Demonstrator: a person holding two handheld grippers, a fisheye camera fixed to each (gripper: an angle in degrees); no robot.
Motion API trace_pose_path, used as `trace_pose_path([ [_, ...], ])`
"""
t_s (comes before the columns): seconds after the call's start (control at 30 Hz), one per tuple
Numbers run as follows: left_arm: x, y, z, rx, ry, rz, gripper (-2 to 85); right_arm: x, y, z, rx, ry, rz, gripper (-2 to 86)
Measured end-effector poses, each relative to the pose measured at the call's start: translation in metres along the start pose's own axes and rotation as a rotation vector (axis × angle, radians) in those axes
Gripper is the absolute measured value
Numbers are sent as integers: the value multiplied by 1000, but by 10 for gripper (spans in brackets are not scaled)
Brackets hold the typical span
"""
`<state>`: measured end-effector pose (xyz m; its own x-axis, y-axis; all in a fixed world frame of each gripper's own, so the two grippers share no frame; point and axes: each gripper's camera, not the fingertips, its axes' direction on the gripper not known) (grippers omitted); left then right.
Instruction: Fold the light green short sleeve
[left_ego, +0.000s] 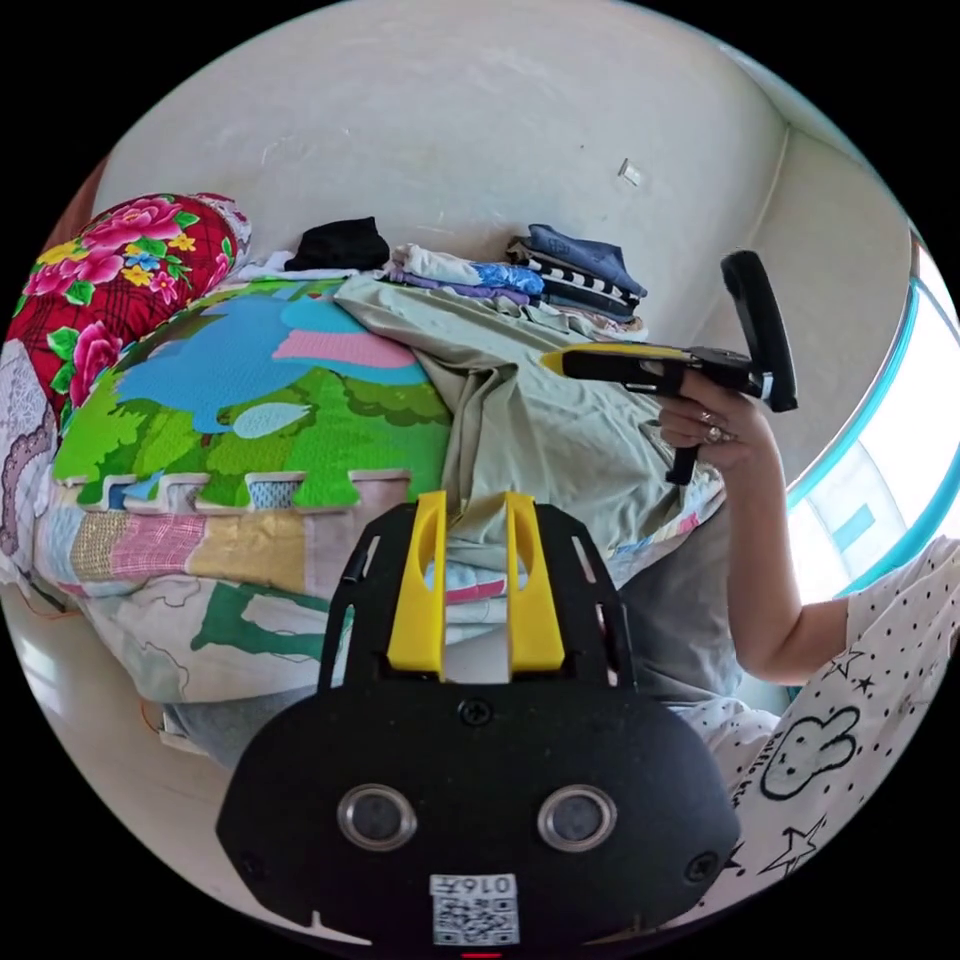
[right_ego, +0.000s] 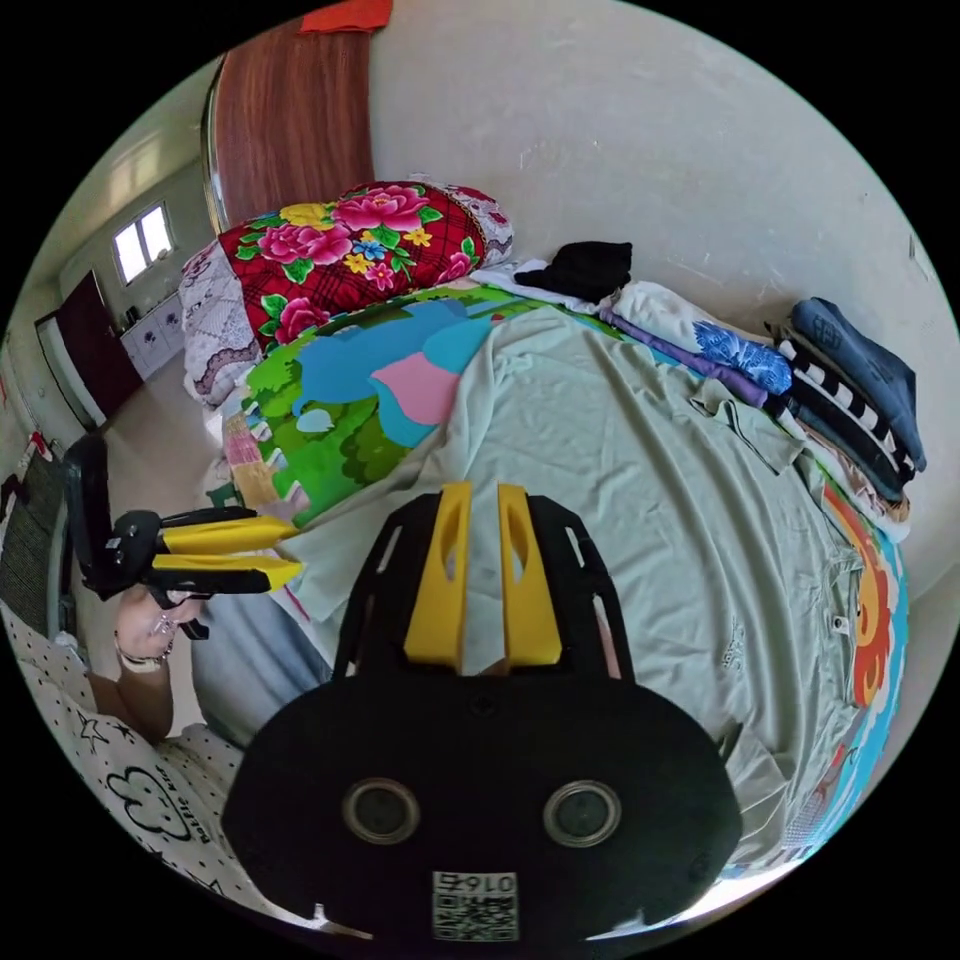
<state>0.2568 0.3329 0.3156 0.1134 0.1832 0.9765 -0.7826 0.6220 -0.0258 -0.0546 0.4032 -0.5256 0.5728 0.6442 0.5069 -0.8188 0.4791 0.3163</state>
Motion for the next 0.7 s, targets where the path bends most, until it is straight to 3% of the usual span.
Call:
trace_pose_path([
  [0.23,25,-6,-3,40,64,89,33,-12,33,-37,154,-193,33,80],
  [0.5,47,-12,46,-74,186,163,45,-66,27,-16,-15,-173,-157,87],
  [0.7,36,0,40,-62,94,161,49,-103,12,4,-27,-177,-179,94],
])
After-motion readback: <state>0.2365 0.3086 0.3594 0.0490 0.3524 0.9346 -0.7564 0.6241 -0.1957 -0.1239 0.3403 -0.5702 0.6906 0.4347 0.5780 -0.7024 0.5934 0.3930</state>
